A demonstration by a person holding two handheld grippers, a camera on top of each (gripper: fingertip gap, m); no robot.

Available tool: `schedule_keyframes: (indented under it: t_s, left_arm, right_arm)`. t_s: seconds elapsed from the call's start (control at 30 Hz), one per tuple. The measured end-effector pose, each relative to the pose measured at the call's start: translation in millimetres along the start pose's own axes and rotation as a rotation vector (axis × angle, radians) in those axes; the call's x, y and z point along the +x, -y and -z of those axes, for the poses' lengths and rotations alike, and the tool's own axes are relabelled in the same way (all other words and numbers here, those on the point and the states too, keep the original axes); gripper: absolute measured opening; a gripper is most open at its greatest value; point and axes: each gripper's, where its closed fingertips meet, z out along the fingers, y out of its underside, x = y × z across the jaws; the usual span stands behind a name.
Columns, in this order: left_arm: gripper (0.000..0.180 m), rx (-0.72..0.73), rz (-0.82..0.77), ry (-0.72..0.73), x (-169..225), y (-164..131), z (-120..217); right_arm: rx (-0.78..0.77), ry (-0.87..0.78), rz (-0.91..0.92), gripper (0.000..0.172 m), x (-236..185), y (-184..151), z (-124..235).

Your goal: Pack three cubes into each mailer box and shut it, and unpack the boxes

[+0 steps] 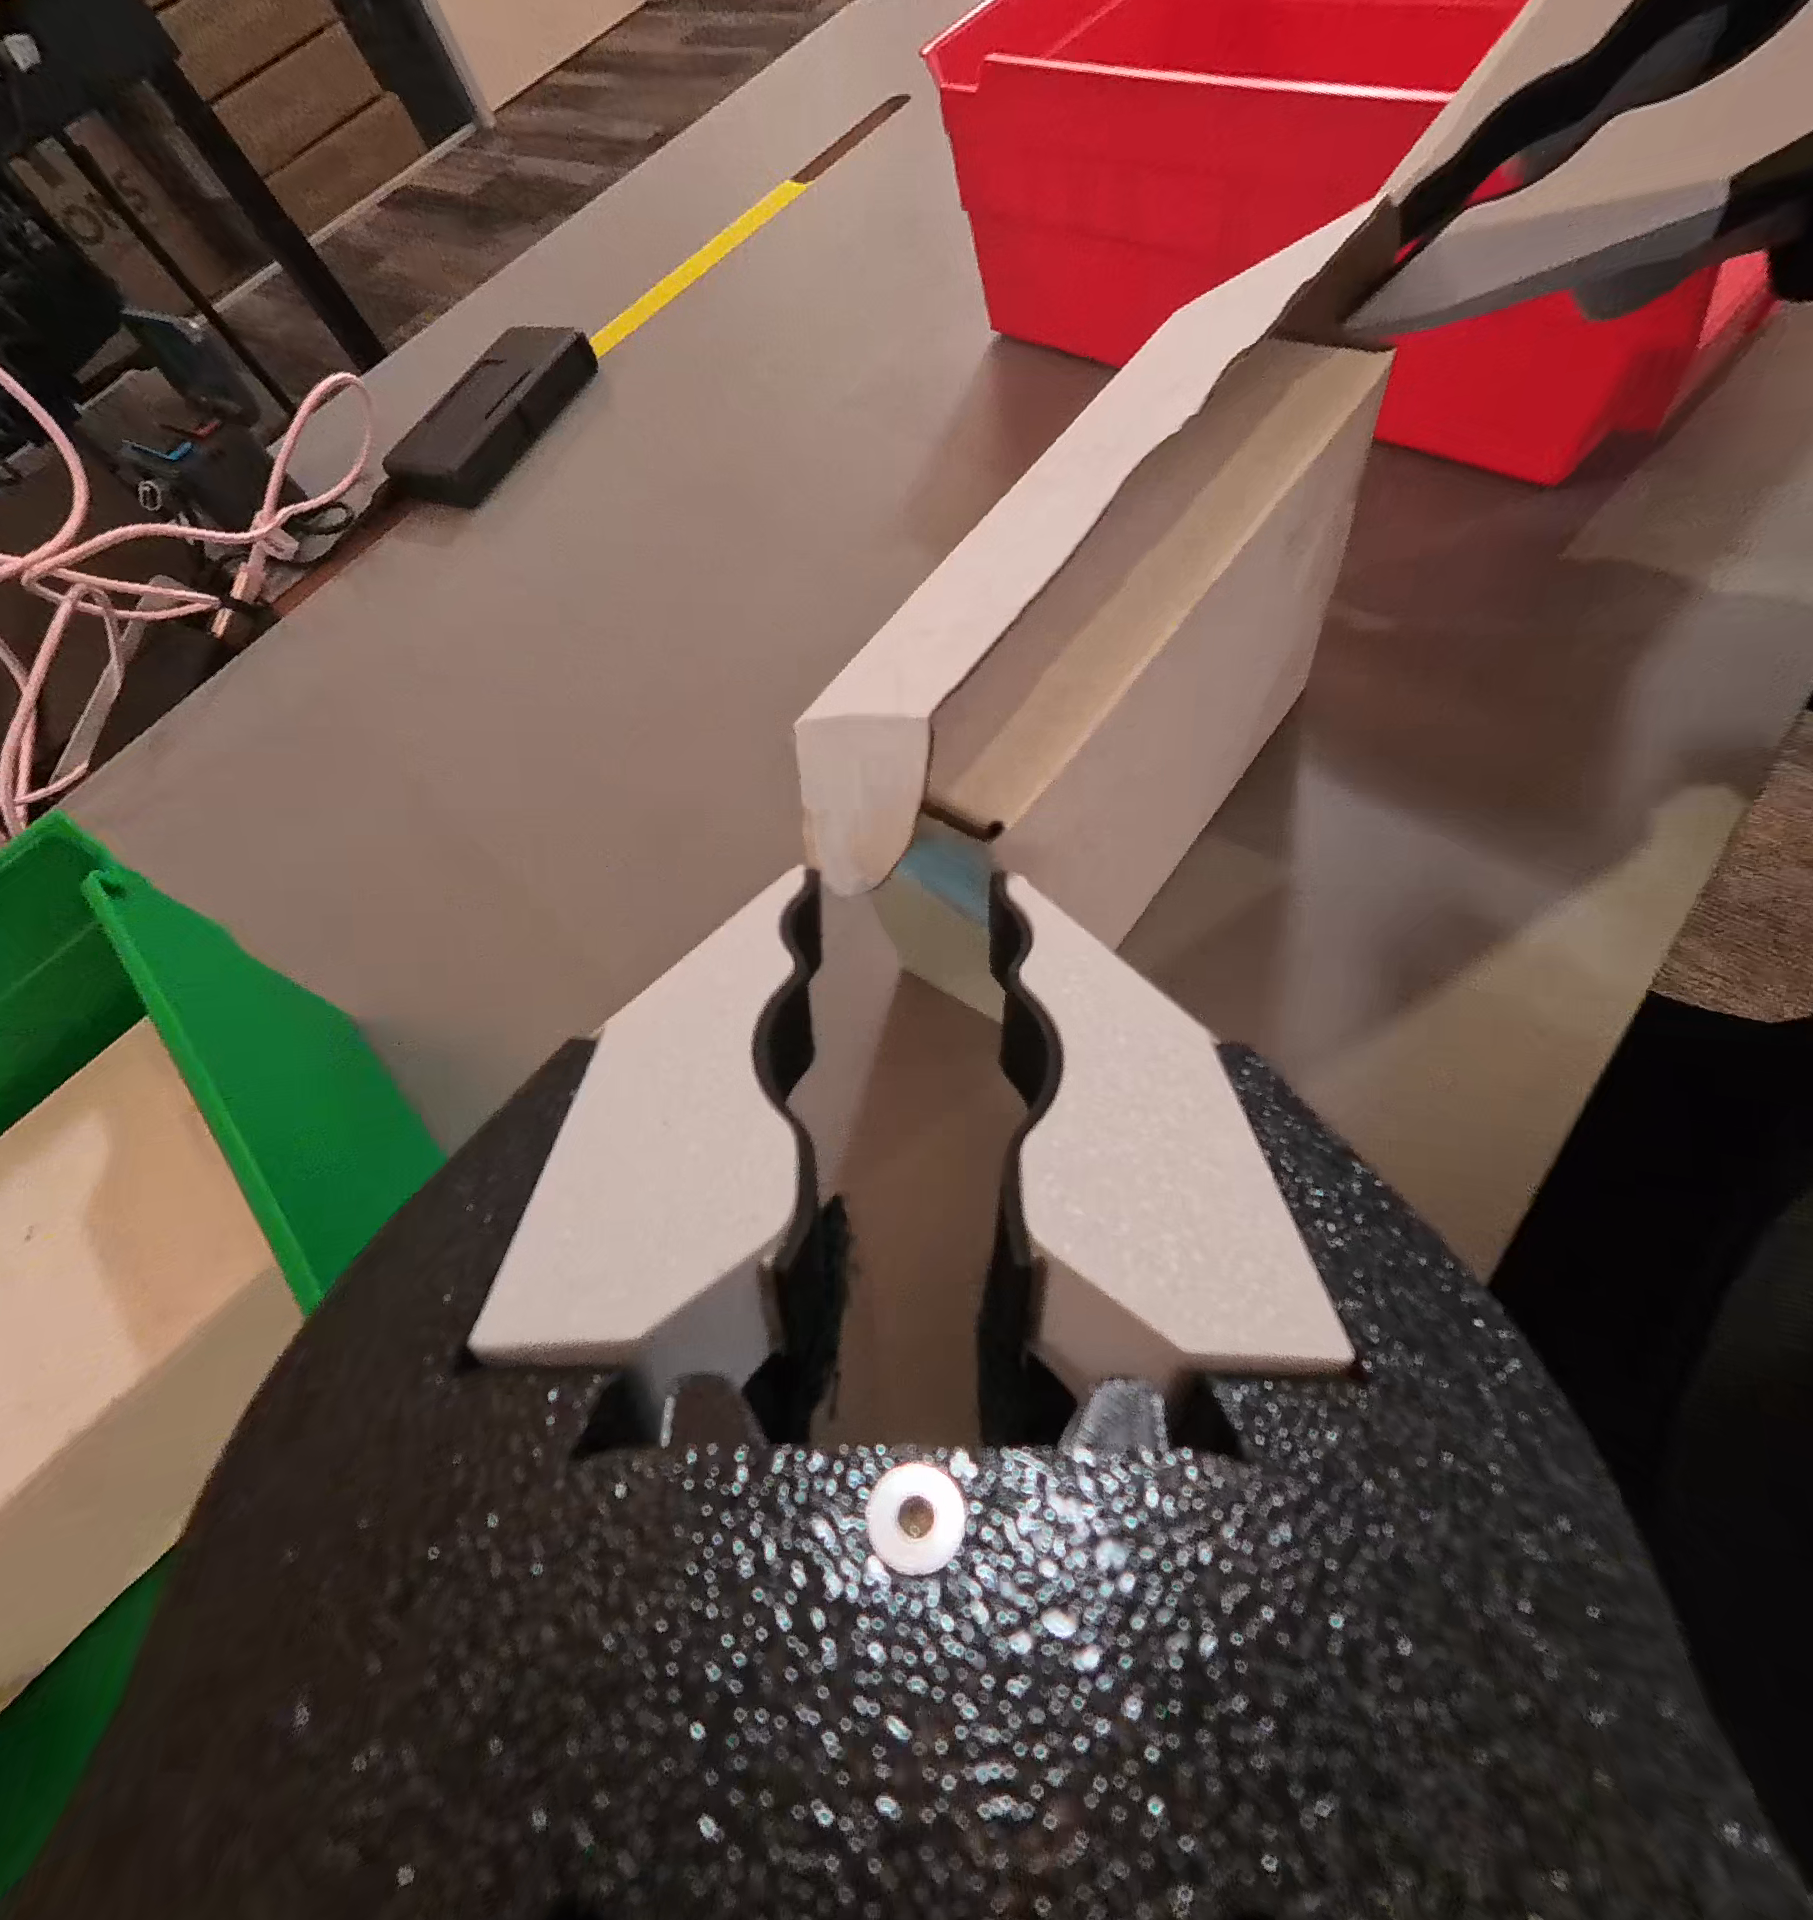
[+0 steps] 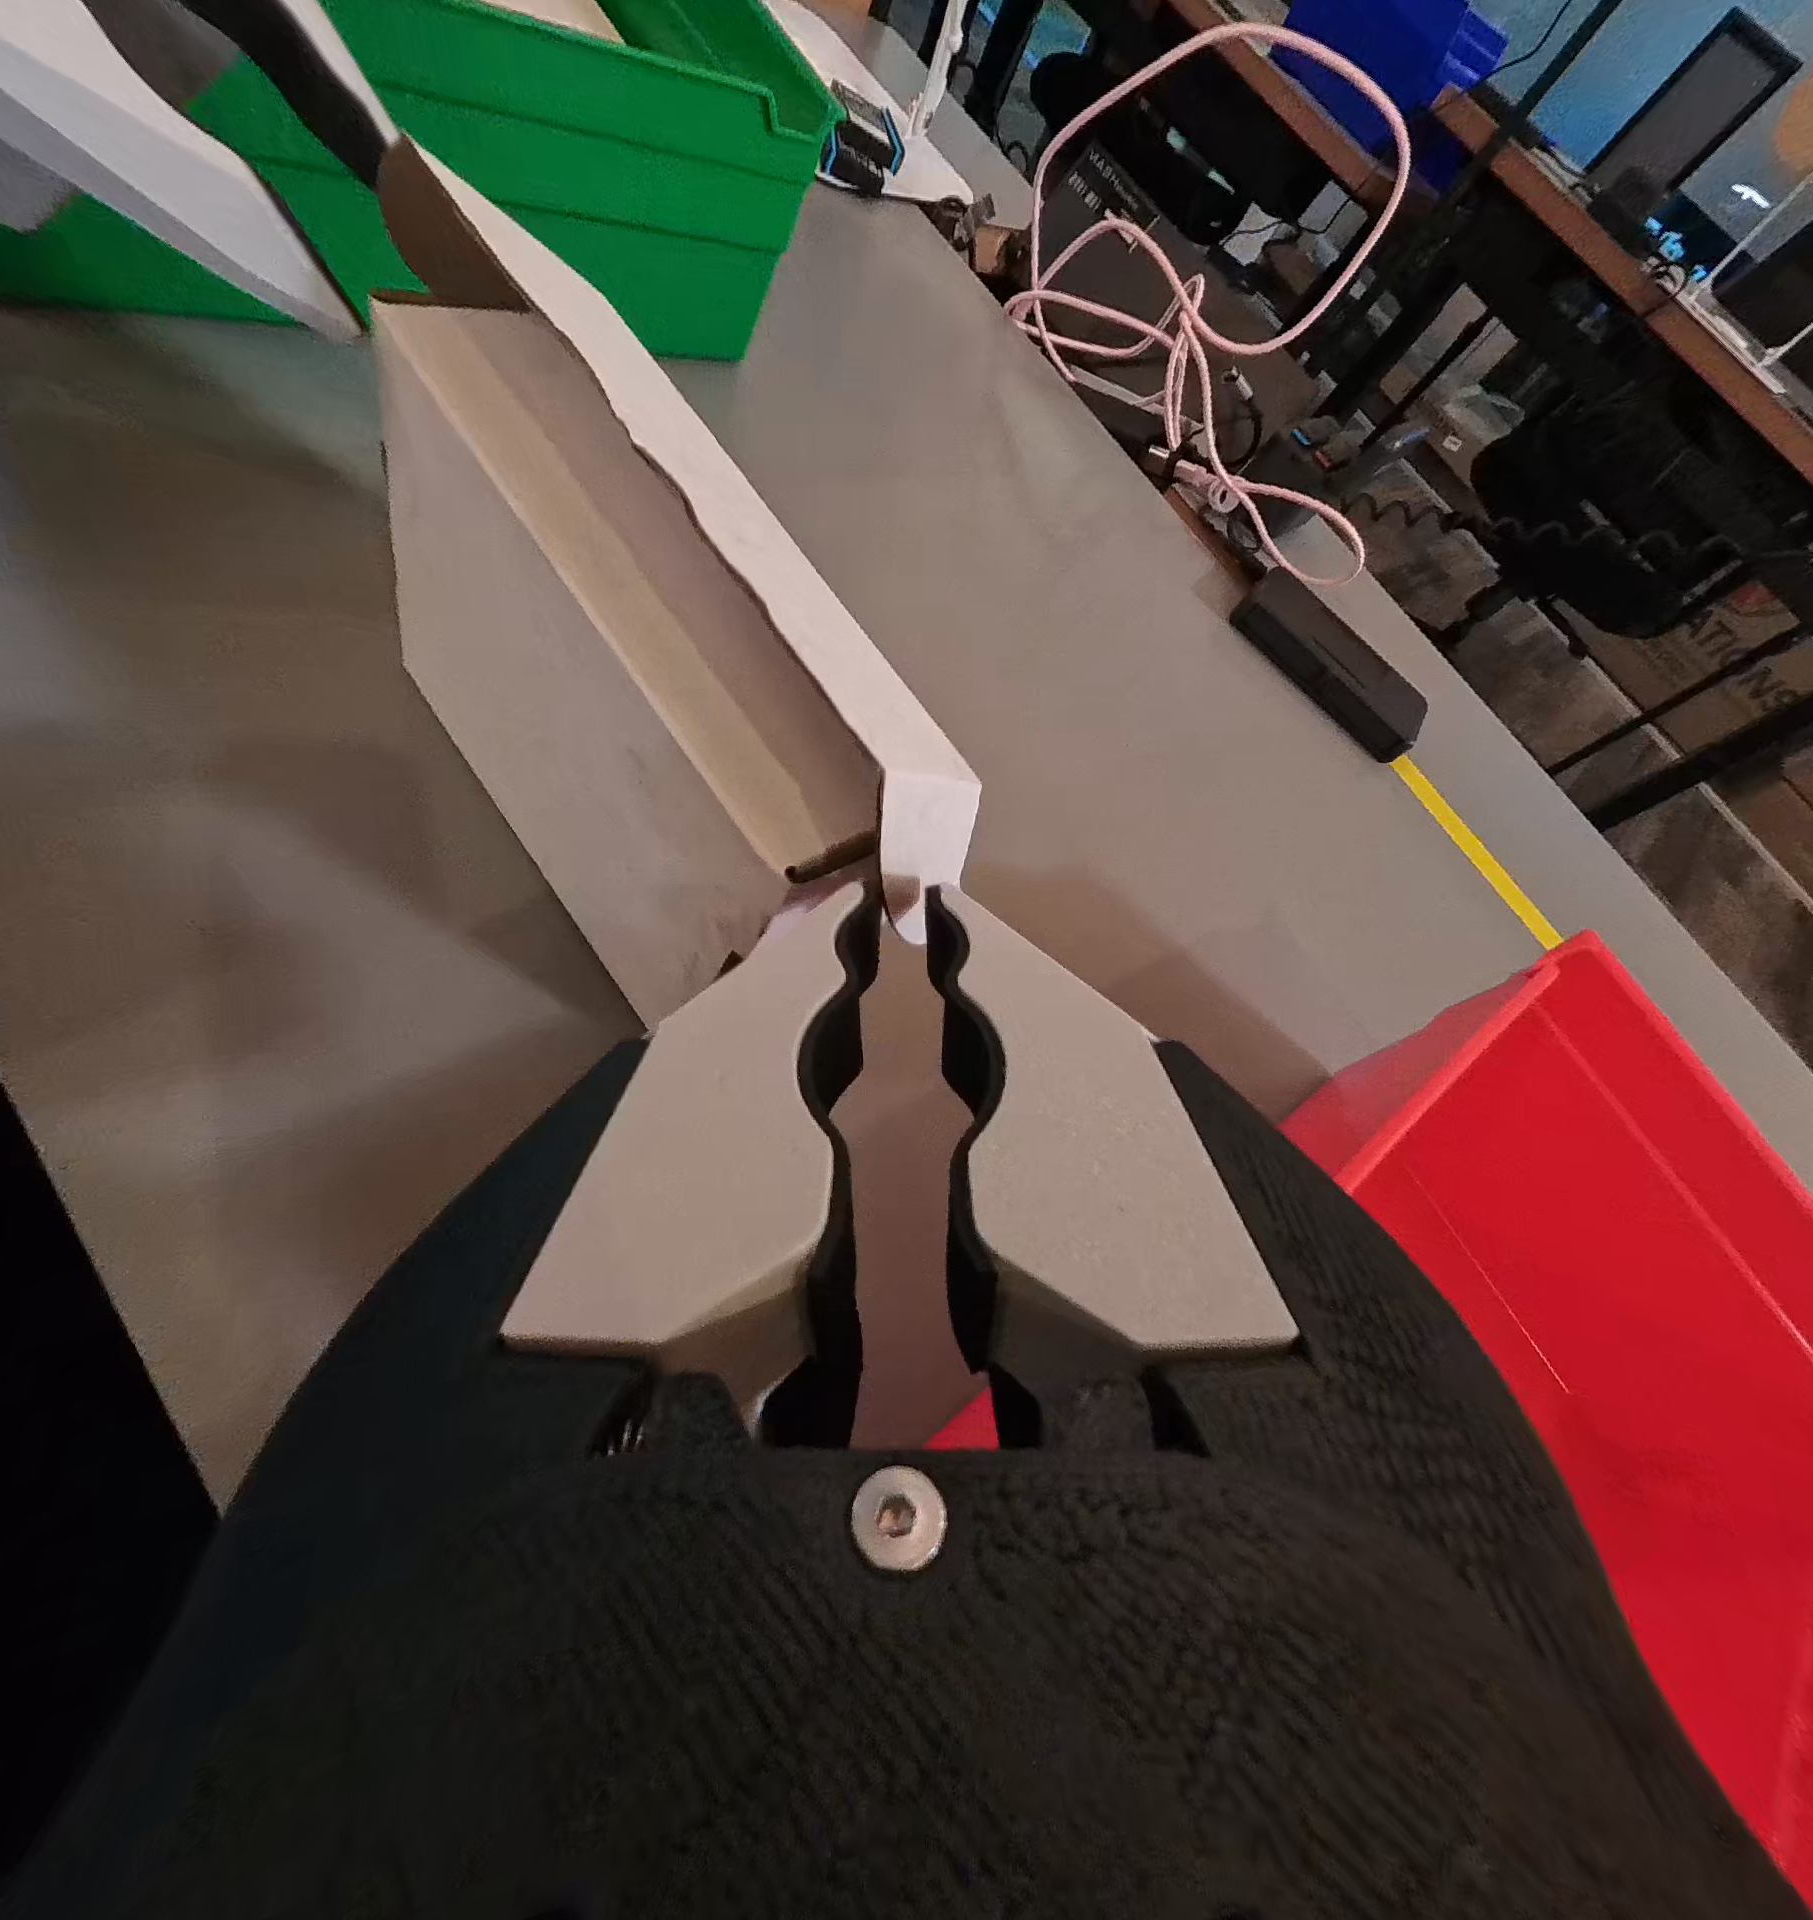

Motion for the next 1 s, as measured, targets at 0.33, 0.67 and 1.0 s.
schedule_keyframes:
  t_s: [0.33,0.67,1.0]
  left_arm:
    - [0.003,0.103,0.082,-0.006,-7,22,2]
    - [0.002,0.128,0.238,-0.044,-13,38,-4]
    - [0.002,0.180,0.441,-0.118,-16,46,-7]
  right_arm:
    - [0.050,-0.035,-0.058,0.001,9,10,1]
    - [0.087,-0.004,-0.312,0.001,16,22,-4]
    - [0.101,0.045,-0.509,0.001,19,27,-6]
